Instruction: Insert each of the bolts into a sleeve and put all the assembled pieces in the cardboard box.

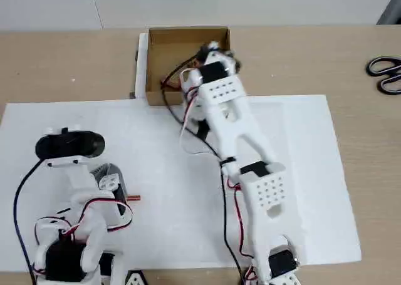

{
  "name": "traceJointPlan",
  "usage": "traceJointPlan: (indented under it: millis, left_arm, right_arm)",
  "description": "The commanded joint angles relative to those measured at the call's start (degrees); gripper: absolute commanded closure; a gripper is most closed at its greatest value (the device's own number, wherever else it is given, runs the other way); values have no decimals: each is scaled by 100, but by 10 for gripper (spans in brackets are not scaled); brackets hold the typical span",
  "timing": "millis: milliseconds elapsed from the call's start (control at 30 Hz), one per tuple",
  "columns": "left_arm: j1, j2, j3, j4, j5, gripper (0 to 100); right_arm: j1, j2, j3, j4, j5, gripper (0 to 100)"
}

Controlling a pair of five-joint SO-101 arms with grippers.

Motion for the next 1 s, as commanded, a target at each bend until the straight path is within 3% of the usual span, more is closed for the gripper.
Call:
traceJointPlan:
  millis: [0, 200, 333, 467, 700, 967]
  left_arm:
    - [-26, 9, -435, -563, 44, 994]
    - [-35, 53, -664, -1635, 53, 994]
    - [-35, 229, -760, -1776, 53, 994]
    - [-35, 1354, -1578, -1231, 281, 994]
    - [0, 3771, -4251, -308, 976, 994]
    - [-35, 5266, -6343, 1618, 2268, 993]
  right_arm:
    - [347, -804, -246, 233, 413, 996]
    - [936, -1473, -211, 347, 888, 997]
    - [1473, -1938, 70, 347, 1204, 997]
    - [2009, -2334, 993, 347, 1204, 997]
    - [2844, -3424, 2884, 312, 1204, 997]
    - [3679, -4523, 4510, 295, 1196, 996]
